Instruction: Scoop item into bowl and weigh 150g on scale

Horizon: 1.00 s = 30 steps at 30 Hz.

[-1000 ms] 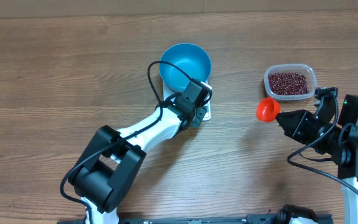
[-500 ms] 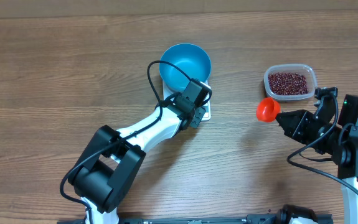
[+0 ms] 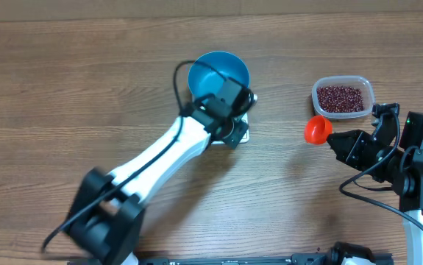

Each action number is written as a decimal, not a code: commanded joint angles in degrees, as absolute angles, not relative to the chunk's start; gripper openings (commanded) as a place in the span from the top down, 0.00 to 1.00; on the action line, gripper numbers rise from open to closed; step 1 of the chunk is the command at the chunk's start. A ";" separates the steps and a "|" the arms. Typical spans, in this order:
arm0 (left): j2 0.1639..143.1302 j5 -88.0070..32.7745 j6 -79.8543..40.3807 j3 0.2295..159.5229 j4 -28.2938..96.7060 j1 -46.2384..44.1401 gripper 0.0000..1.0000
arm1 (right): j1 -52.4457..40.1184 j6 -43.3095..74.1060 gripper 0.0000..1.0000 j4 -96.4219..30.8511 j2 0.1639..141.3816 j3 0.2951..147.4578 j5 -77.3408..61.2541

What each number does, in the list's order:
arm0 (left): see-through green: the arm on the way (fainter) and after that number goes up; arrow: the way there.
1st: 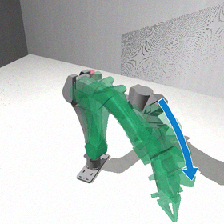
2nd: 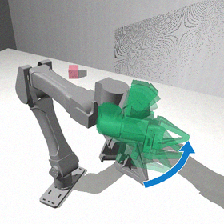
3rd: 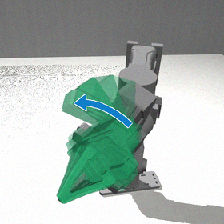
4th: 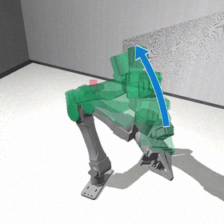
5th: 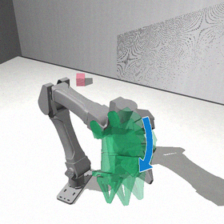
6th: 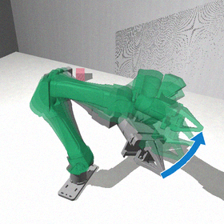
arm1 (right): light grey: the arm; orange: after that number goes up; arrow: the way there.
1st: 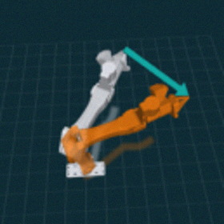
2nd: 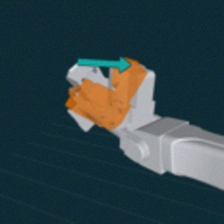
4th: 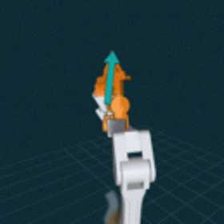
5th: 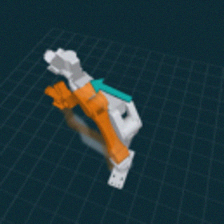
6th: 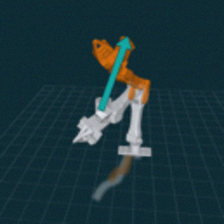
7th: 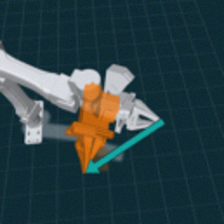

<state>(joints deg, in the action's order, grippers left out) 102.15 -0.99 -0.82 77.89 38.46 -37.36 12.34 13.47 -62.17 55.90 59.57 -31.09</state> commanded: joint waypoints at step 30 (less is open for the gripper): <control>82.19 -18.81 19.49 79.48 53.43 -18.65 0.82 | 12.56 13.21 0.96 -62.13 55.75 61.10 -30.89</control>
